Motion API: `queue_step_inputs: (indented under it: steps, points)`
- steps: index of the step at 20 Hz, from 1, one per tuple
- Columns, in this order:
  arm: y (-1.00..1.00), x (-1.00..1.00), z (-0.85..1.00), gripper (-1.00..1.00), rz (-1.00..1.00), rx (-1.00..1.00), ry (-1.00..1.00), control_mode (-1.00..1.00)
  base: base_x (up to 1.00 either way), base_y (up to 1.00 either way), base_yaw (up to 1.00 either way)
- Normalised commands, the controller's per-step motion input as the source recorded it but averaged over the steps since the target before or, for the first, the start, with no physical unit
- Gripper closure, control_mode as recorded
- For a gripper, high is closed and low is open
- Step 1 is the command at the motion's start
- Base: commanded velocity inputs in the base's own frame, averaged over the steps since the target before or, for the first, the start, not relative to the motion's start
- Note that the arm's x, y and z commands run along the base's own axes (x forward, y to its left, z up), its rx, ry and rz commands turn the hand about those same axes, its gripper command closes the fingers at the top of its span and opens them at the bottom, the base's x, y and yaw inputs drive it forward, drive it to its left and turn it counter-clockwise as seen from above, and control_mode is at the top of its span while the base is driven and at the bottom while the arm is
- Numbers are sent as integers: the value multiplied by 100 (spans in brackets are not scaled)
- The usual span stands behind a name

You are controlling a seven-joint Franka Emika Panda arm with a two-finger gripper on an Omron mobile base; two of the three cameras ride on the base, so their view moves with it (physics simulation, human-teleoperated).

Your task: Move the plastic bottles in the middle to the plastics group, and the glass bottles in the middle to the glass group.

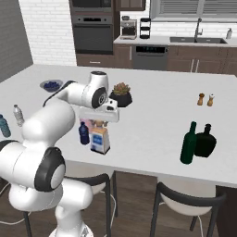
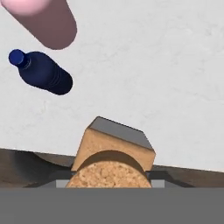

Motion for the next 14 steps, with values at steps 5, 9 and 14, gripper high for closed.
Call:
queue_step_inputs:
  steps: [5,9,14]
  points:
    - [-57,24,1,100,-19,-3,0,-100,0,0,0]
    - [-72,38,0,100,-12,-2,0,-100,0,0,0]
    - [-82,31,0,100,-16,0,0,-100,0,0,0]
